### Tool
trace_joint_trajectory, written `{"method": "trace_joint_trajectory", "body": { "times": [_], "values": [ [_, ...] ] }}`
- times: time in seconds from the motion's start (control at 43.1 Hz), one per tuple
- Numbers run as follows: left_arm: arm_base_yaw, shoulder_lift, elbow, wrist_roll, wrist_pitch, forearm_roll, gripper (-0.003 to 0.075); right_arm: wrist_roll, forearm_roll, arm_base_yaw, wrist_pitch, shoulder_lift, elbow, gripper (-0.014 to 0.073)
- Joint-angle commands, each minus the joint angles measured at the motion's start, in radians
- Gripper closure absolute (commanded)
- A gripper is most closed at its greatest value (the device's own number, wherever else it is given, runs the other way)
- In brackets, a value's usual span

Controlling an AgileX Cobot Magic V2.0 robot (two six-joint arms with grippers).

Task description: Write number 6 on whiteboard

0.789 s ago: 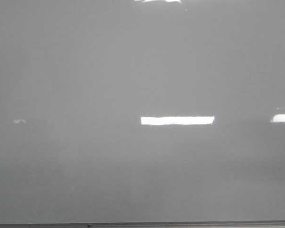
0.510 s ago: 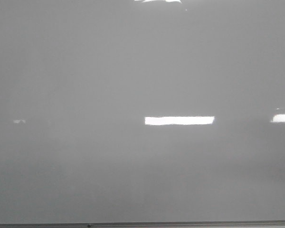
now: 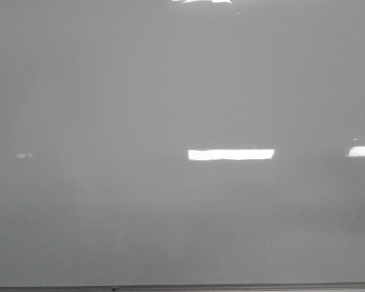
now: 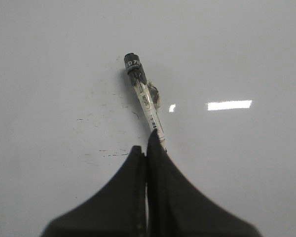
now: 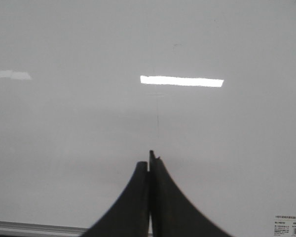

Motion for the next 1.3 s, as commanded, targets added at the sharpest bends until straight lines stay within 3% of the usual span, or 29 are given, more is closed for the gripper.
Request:
{"method": "trace_joint_trajectory", "body": {
  "times": [0.0, 0.325, 0.557, 0.696, 0.835, 0.997, 1.276],
  "values": [
    [0.002, -0.014, 0.004, -0.004, -0.079, -0.001, 0.0741, -0.012, 0.007, 0.001, -0.074, -0.010, -0.014, 0.0662],
    [0.002, -0.014, 0.004, -0.004, -0.086, -0.001, 0.0741, -0.012, 0.007, 0.001, -0.096, -0.010, -0.014, 0.0662],
    [0.002, -0.014, 0.004, -0.004, -0.238, -0.001, 0.0741, -0.011, 0.008, 0.001, -0.189, -0.010, -0.021, 0.0662],
    [0.002, -0.014, -0.046, -0.004, -0.324, -0.001, 0.0741, -0.011, 0.008, 0.001, -0.140, -0.010, -0.105, 0.0662],
    [0.002, 0.019, -0.188, -0.004, -0.231, -0.001, 0.0741, -0.007, 0.008, 0.001, -0.034, 0.003, -0.244, 0.0662],
    [0.002, 0.161, -0.371, -0.002, 0.003, -0.001, 0.0741, -0.004, 0.036, 0.001, 0.054, 0.106, -0.391, 0.0662],
    [0.002, 0.329, -0.443, -0.002, 0.031, 0.013, 0.0741, -0.003, 0.085, 0.001, 0.067, 0.322, -0.510, 0.0662]
  ]
}}
